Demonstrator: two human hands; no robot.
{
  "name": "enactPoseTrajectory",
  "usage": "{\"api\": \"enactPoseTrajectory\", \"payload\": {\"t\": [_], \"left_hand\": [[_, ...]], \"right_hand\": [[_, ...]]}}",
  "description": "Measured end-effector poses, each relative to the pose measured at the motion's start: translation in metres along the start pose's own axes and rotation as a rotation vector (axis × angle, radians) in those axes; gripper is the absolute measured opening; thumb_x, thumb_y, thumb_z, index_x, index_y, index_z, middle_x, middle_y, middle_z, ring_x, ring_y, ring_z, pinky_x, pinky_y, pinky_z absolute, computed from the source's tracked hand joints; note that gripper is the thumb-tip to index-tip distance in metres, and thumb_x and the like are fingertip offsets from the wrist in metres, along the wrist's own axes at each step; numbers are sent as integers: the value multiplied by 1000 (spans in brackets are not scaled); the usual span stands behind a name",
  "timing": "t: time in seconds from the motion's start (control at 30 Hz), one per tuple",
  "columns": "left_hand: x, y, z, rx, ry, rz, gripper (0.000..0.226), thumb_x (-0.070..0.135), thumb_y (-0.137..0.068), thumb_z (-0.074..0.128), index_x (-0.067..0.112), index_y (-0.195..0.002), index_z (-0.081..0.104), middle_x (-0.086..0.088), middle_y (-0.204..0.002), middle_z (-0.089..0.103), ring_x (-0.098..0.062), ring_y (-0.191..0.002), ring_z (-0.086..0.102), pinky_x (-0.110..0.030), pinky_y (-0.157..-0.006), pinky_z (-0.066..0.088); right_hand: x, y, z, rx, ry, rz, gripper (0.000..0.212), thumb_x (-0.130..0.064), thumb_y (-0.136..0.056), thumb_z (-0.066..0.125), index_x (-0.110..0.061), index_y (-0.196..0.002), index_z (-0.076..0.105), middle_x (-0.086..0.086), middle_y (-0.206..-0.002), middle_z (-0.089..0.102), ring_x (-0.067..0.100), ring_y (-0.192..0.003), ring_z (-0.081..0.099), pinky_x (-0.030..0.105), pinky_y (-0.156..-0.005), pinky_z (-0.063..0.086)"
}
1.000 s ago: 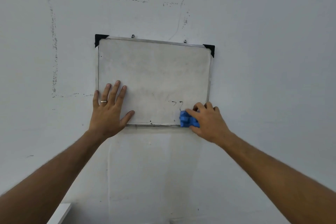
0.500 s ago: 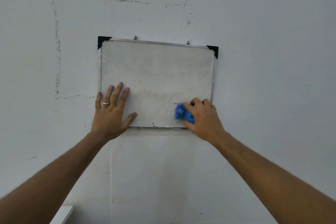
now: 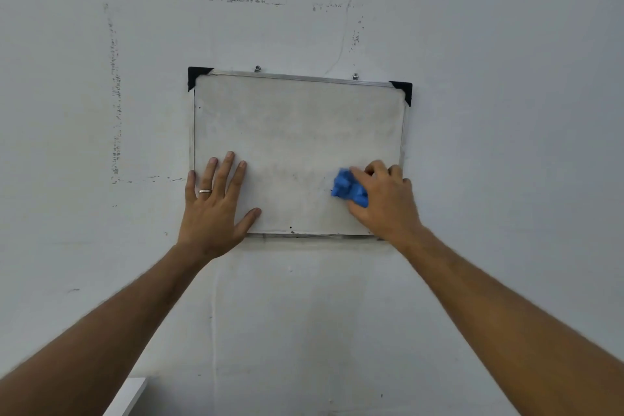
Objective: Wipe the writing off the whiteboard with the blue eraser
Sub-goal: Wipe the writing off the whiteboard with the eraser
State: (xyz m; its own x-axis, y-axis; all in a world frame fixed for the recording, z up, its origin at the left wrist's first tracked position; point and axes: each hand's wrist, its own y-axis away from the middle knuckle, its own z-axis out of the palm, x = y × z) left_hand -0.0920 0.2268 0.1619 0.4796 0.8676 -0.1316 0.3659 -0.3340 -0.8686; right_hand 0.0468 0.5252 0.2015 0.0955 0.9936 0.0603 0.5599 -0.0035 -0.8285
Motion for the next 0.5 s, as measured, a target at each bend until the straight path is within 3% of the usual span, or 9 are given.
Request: {"api": "enactPoseTrajectory", "payload": {"t": [0.13, 0.27, 0.4, 0.5], "left_hand": [[-3, 1, -2, -12, -8, 5, 87, 66, -93, 37, 22, -163, 8, -1, -171, -2, -27, -157, -2, -59, -123, 7], [-1, 0, -3, -25, -7, 3, 87, 66, -94, 37, 21, -162, 8, -1, -171, -3, -27, -157, -2, -58, -123, 7], [-2, 1, -5, -30, -7, 11, 87, 65, -94, 38, 21, -162, 9, -1, -171, -1, -27, -157, -1, -58, -123, 7], [-2, 0, -8, -41, 13, 7, 87, 64, -93, 41, 20, -162, 13, -2, -171, 2, -28, -157, 2, -59, -123, 9]], "right_hand": [[-7, 13, 11, -178, 79, -314, 57, -46, -81, 65, -32, -135, 54, 2, -115, 53, 29, -100, 50, 43, -80, 45], [-4, -5, 1, -22, 15, -50, 57, -44, -79, 65, -26, -133, 56, 6, -113, 54, 32, -96, 51, 45, -75, 49], [-4, 13, 11, -189, 87, -324, 57, -46, -81, 64, -31, -135, 53, 2, -116, 53, 28, -100, 50, 43, -81, 47], [3, -1, 1, -20, 17, -72, 57, -44, -80, 67, -28, -133, 55, 4, -110, 54, 30, -94, 52, 43, -74, 49]]}}
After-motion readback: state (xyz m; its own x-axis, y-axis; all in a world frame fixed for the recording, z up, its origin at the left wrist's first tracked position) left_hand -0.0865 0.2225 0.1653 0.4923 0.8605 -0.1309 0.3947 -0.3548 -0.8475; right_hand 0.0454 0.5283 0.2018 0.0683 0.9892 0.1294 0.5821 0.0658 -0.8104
